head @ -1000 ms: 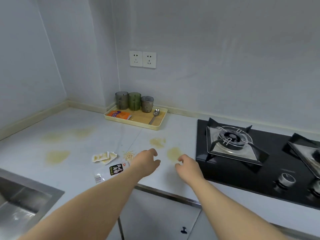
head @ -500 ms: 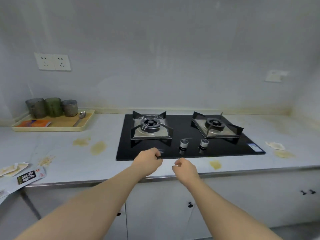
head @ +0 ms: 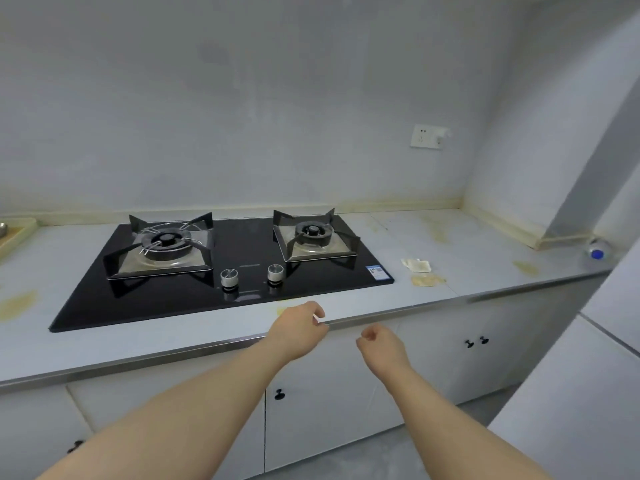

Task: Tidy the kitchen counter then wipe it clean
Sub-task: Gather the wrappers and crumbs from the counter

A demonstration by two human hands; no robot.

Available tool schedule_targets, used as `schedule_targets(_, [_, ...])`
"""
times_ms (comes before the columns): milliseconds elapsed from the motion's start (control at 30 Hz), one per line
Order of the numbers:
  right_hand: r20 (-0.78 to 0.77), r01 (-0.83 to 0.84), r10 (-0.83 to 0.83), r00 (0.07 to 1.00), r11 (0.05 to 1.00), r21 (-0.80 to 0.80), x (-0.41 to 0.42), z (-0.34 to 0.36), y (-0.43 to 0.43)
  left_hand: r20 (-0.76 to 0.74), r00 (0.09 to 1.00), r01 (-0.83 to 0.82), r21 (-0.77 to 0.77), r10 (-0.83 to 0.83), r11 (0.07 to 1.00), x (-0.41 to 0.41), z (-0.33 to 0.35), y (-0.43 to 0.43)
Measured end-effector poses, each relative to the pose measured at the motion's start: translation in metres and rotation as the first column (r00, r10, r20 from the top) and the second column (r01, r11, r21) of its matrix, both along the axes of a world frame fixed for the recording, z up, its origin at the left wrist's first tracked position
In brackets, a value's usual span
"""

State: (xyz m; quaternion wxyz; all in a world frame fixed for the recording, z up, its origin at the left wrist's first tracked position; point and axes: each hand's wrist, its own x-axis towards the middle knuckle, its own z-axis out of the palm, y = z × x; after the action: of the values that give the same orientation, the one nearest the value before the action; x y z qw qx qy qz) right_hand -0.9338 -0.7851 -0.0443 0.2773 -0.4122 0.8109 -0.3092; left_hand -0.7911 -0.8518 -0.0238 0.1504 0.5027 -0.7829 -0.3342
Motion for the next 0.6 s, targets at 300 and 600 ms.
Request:
schedule_targets(300, [0.017,0.105,-0.105,0.994,0.994,-0.010,-0.115,-0.016,-0.045,-0.049,0.994,0.100,0.052,-0.098,0.994,-0.135,-0.016,-0.066])
schedule_targets(600, [0.018,0.262,-0.262,0.965,0.965,0.012,-0.231,-0.020,-0.127,0.058,0.955,0.288,0.053,-0.291,0.956,-0.258,-0.026,-0.155])
